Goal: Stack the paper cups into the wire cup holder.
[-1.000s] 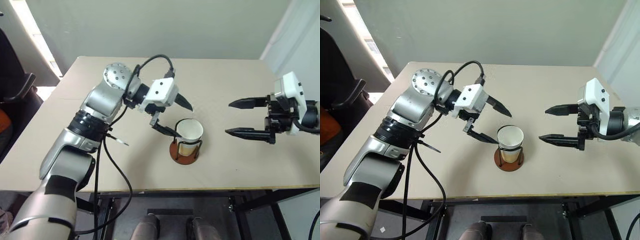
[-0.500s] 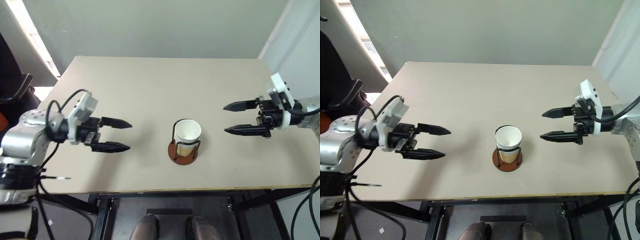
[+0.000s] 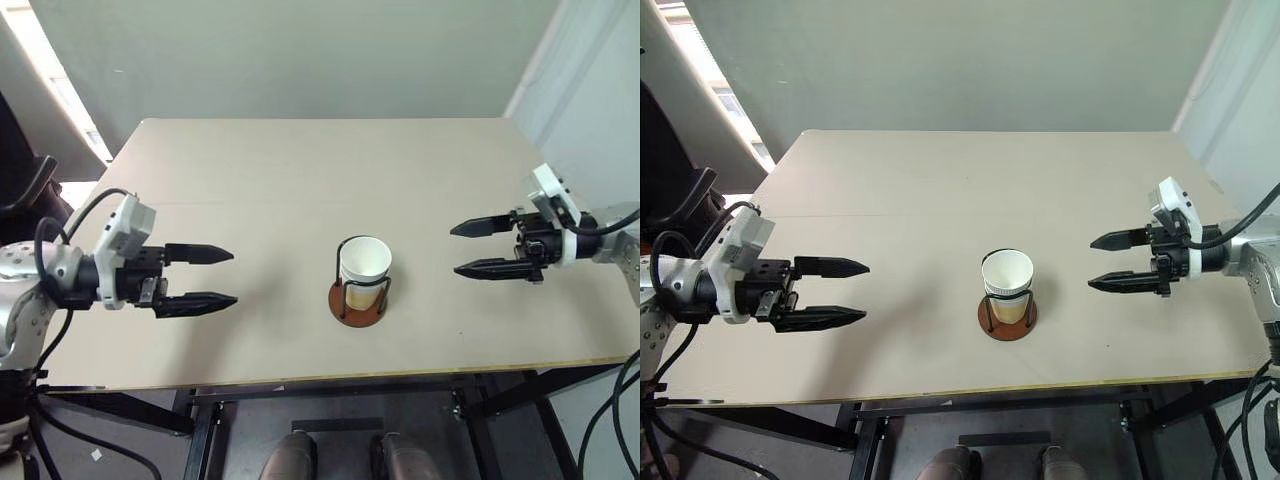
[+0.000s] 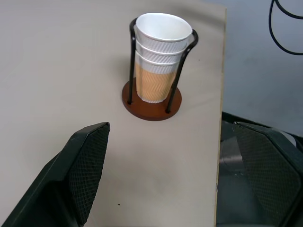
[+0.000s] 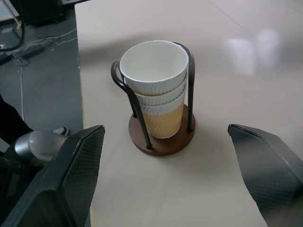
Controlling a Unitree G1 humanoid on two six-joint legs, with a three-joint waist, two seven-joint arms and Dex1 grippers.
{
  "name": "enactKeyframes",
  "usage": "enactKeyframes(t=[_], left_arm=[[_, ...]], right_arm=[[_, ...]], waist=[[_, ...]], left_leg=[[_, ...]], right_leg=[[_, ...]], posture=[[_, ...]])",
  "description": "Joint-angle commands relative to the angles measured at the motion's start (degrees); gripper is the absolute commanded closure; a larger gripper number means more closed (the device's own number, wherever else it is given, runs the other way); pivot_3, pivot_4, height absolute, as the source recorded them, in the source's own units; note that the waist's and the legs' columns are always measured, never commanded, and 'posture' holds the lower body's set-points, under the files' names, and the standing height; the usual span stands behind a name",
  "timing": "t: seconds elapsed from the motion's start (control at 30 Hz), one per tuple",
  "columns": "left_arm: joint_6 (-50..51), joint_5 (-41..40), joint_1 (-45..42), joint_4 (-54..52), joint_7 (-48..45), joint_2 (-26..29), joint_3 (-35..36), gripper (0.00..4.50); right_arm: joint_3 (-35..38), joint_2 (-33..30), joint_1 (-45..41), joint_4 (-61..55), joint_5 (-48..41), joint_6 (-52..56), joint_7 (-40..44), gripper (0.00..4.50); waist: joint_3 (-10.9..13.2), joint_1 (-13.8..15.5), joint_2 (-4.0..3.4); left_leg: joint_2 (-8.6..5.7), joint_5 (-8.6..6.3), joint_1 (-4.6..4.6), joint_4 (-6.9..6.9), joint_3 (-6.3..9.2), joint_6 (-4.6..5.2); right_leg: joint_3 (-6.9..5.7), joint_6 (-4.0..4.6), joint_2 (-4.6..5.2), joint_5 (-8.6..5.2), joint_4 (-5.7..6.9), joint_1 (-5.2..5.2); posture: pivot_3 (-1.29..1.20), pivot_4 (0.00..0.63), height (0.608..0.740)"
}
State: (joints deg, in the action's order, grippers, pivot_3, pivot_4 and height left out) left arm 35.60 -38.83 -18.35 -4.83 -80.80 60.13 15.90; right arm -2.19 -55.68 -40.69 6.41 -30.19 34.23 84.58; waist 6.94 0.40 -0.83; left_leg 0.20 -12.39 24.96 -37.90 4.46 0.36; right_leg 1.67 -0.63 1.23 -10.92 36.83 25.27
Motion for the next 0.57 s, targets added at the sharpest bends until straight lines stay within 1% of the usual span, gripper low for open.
enactKeyframes(t=[0.03,0.57], left_arm=[[1.1,-1.8,0.4,-2.2,0.8,0.9,2.3,0.03],[0.7,-1.9,1.1,-1.2,3.2,0.7,2.0,0.03]], right_arm=[[0.7,-0.2,-1.3,-0.2,0.2,-0.6,1.2,0.15],[0.7,0.9,-1.7,1.5,2.9,-1.2,0.5,0.15]], waist=[[0.0,0.0,0.00],[0.0,0.0,0.00]], left_leg=[[0.01,-0.01,0.00,0.03,0.00,-0.02],[0.02,-0.04,-0.02,0.22,0.00,-0.11]], right_leg=[[0.00,0.02,0.00,-0.01,0.01,0.02],[-0.02,0.12,-0.01,-0.08,0.02,0.09]], posture=[[0.00,0.150,0.740],[0.00,0.150,0.740]])
